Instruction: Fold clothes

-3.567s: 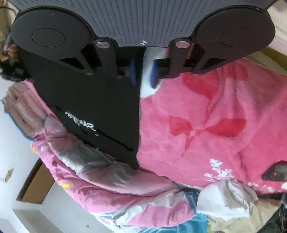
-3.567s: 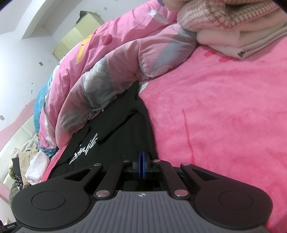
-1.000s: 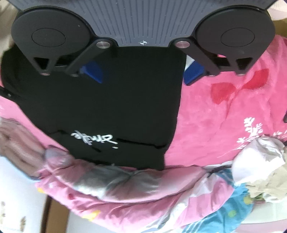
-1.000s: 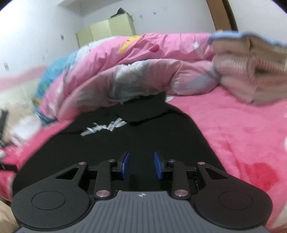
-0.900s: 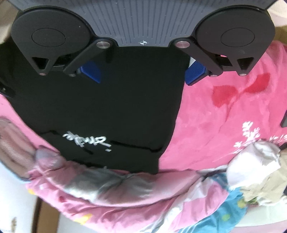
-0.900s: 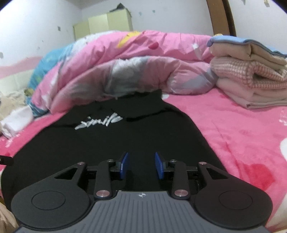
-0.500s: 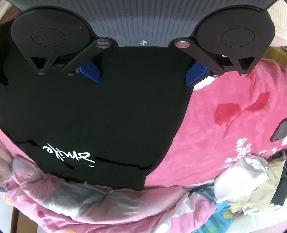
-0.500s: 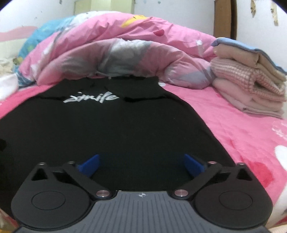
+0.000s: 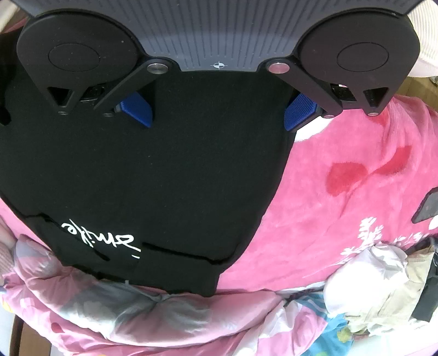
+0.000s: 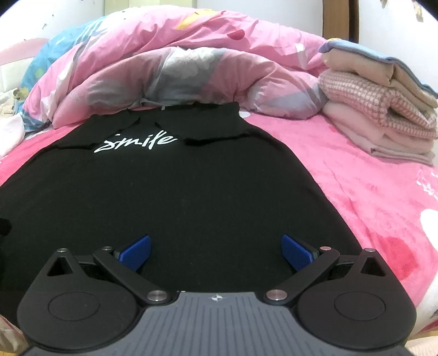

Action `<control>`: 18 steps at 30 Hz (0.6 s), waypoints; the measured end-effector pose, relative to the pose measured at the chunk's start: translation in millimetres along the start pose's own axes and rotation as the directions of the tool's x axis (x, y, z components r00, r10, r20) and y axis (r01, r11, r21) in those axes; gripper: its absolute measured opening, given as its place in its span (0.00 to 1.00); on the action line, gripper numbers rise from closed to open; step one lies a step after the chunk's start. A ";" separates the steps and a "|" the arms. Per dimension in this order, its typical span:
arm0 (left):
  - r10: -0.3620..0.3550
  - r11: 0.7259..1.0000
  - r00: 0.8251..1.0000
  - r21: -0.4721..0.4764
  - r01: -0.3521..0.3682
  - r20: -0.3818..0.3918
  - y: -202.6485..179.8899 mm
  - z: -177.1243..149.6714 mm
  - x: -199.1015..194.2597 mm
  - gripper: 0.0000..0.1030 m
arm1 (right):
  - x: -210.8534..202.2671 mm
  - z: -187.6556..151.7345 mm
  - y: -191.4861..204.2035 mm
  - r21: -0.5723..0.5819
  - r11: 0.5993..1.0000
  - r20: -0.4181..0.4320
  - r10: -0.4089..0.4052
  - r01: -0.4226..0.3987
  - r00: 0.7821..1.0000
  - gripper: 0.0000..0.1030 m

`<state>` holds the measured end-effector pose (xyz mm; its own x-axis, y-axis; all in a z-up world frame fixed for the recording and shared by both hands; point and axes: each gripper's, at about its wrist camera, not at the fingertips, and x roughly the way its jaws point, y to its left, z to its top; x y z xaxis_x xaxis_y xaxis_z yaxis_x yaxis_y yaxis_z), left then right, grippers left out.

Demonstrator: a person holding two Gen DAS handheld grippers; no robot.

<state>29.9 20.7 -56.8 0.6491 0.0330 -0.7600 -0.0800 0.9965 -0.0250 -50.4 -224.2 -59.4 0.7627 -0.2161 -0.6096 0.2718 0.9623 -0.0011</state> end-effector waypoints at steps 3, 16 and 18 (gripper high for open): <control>0.001 1.000 1.000 -0.002 -0.001 -0.003 -0.1 0.7 0.4 1.00 | -0.6 -0.2 0.9 -0.007 1.000 -0.003 -0.003 0.003 1.000 1.00; 0.001 1.000 1.000 -0.004 -0.001 -0.005 -0.5 0.9 1.1 1.00 | -21.0 7.2 6.6 -0.057 0.998 0.108 0.023 -0.017 0.994 1.00; 0.003 1.000 1.000 -0.005 -0.003 -0.004 -0.9 0.8 1.0 1.00 | -20.5 6.5 7.8 -0.062 0.998 0.118 0.028 -0.021 0.993 1.00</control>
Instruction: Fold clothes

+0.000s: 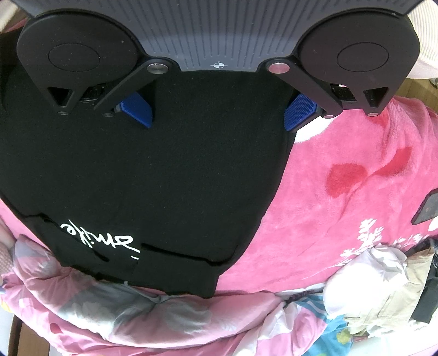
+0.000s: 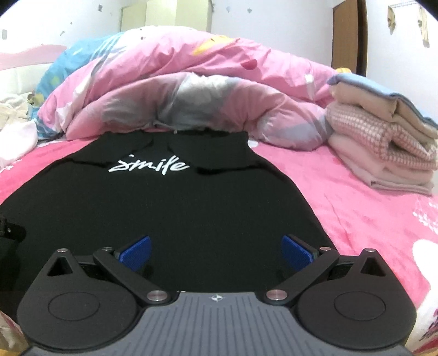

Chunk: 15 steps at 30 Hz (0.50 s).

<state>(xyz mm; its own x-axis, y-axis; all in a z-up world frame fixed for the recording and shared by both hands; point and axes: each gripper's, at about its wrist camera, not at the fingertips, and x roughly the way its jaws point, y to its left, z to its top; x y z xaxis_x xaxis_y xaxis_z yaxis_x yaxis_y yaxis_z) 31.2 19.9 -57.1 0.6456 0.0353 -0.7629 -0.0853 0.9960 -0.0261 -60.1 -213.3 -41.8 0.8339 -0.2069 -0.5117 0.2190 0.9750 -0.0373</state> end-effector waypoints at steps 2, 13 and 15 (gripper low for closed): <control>0.001 1.000 1.000 0.001 -0.001 0.001 -0.5 -0.2 0.0 1.00 | 2.4 -1.6 1.2 -0.004 1.000 -0.003 0.008 -0.008 1.000 1.00; 0.004 1.000 1.000 0.002 -0.004 0.004 -0.2 -1.1 0.1 1.00 | 17.4 -18.9 4.2 0.001 1.000 -0.036 0.025 -0.025 0.999 1.00; 0.007 1.000 1.000 0.002 -0.007 0.004 -0.8 -1.3 -0.1 1.00 | 17.2 -20.0 4.2 0.003 1.000 -0.038 0.027 -0.027 0.999 1.00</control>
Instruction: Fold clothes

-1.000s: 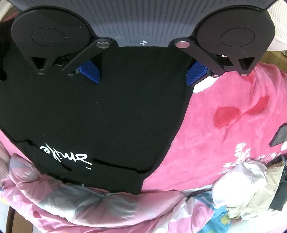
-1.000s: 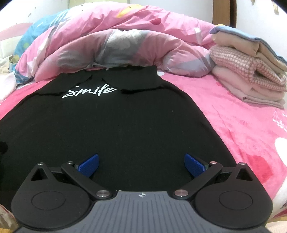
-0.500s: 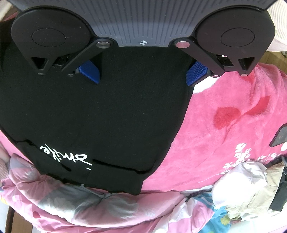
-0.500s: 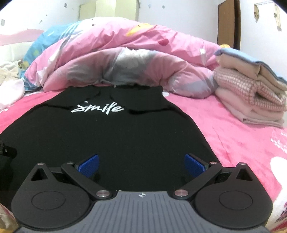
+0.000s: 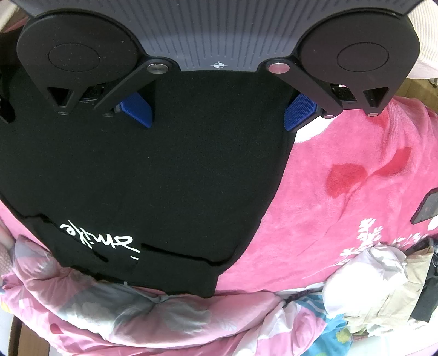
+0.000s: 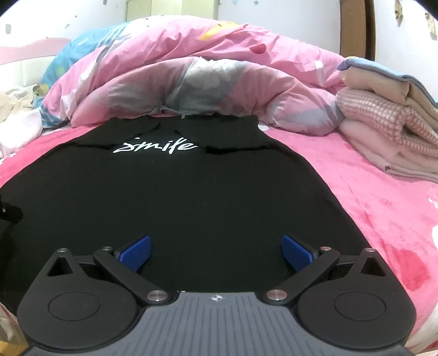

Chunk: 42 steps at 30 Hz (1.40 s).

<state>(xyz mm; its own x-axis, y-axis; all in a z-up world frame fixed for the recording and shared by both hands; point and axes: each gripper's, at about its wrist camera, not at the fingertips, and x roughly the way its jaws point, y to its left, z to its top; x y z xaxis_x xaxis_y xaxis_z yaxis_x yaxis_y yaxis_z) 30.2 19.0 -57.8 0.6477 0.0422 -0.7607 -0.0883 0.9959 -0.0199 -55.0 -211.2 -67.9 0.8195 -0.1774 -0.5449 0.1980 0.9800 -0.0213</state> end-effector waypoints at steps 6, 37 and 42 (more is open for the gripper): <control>0.004 1.000 1.000 -0.002 -0.004 0.001 -1.4 -0.5 -0.6 1.00 | 0.6 0.0 -0.6 -0.002 1.000 -0.001 0.000 0.000 1.000 1.00; 0.007 1.000 1.000 0.002 -0.007 0.006 -0.6 -1.1 -1.2 1.00 | 1.5 -1.7 0.5 -0.006 1.000 0.003 -0.006 0.006 1.000 1.00; 0.010 1.000 1.000 0.000 -0.010 0.005 -1.9 -1.1 -1.8 1.00 | 1.5 -1.8 0.2 -0.006 1.000 0.003 -0.006 0.006 1.000 1.00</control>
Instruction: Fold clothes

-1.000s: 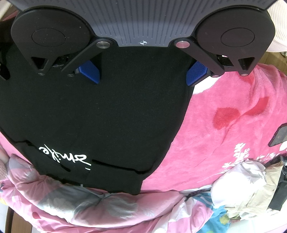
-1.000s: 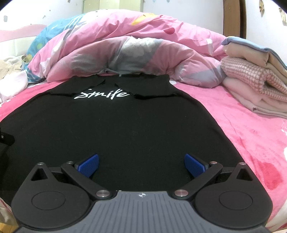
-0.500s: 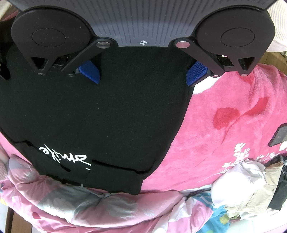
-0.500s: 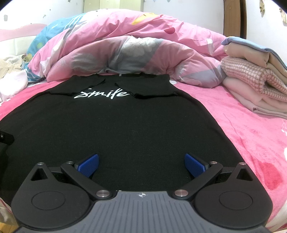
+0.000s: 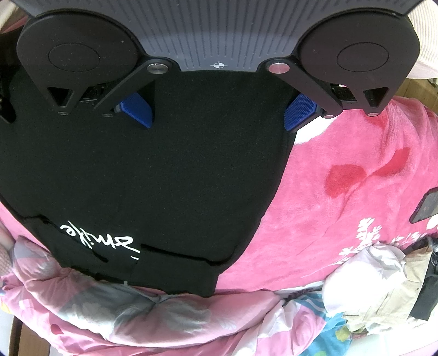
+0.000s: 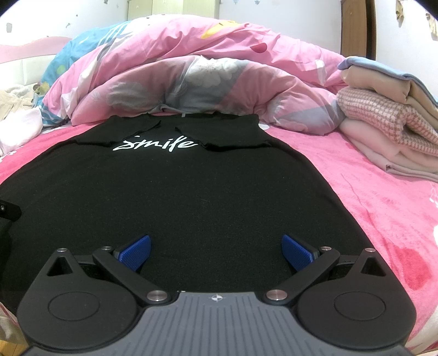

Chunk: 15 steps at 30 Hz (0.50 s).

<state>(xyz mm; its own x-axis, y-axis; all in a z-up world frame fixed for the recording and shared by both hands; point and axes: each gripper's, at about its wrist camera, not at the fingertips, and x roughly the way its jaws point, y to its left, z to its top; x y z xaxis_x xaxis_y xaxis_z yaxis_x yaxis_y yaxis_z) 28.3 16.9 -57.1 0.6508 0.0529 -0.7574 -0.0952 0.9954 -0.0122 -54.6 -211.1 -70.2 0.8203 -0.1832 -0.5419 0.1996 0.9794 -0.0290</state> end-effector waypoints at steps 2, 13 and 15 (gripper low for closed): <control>0.002 1.000 1.000 -0.001 -0.002 0.000 -0.5 0.0 -0.3 1.00 | -0.2 0.0 0.0 0.000 1.000 0.002 0.000 0.000 1.000 1.00; 0.008 1.000 1.000 -0.003 -0.008 -0.005 -0.7 -0.3 -0.2 1.00 | -0.4 -0.8 0.7 -0.003 1.000 0.005 -0.003 0.003 1.000 1.00; 0.007 1.000 1.000 -0.004 -0.007 -0.005 -0.4 -0.7 -0.4 1.00 | -0.3 -0.9 0.8 -0.004 1.000 0.005 -0.003 0.003 1.000 1.00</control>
<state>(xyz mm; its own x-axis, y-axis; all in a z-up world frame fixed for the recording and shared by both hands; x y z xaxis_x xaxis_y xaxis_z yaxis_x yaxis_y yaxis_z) 27.6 16.4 -57.2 0.6463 0.0599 -0.7607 -0.1030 0.9946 -0.0093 -55.2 -210.2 -70.8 0.8222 -0.1868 -0.5377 0.2001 0.9792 -0.0343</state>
